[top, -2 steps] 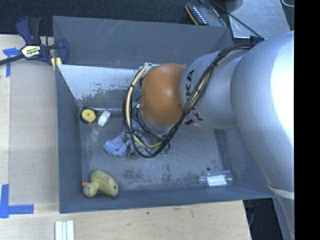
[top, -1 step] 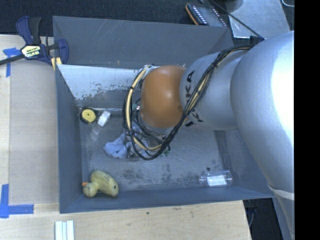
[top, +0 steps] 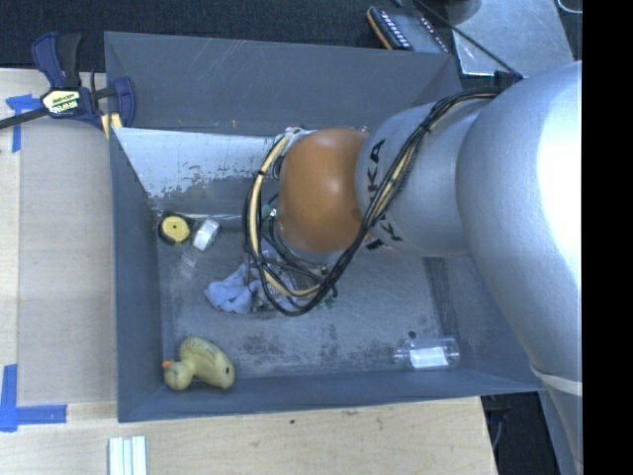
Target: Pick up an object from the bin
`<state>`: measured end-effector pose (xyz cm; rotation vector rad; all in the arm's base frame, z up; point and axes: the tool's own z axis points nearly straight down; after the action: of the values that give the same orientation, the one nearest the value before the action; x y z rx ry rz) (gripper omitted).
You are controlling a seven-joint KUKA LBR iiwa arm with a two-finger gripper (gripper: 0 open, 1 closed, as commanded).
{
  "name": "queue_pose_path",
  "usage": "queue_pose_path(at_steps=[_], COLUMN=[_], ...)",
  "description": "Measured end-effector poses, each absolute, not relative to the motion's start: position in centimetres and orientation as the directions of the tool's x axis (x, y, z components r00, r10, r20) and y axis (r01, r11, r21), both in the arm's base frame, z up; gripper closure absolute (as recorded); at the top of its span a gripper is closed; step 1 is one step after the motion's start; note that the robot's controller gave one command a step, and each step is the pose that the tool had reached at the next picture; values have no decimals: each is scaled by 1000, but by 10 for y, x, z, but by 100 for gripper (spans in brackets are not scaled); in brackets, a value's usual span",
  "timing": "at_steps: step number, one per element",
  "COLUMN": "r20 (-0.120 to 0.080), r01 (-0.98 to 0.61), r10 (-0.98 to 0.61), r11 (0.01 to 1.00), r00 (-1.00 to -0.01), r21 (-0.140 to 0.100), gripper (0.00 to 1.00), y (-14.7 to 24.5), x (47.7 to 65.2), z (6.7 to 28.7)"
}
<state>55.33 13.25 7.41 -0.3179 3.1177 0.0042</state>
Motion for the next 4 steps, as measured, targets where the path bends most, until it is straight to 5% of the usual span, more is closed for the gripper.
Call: queue_pose_path(at_steps=[4], r20=[-6], r01=[-202], r10=[-202], r11=[979], r00=[-979], r21=[2], gripper=[100], y=[132], x=[553], z=[106])
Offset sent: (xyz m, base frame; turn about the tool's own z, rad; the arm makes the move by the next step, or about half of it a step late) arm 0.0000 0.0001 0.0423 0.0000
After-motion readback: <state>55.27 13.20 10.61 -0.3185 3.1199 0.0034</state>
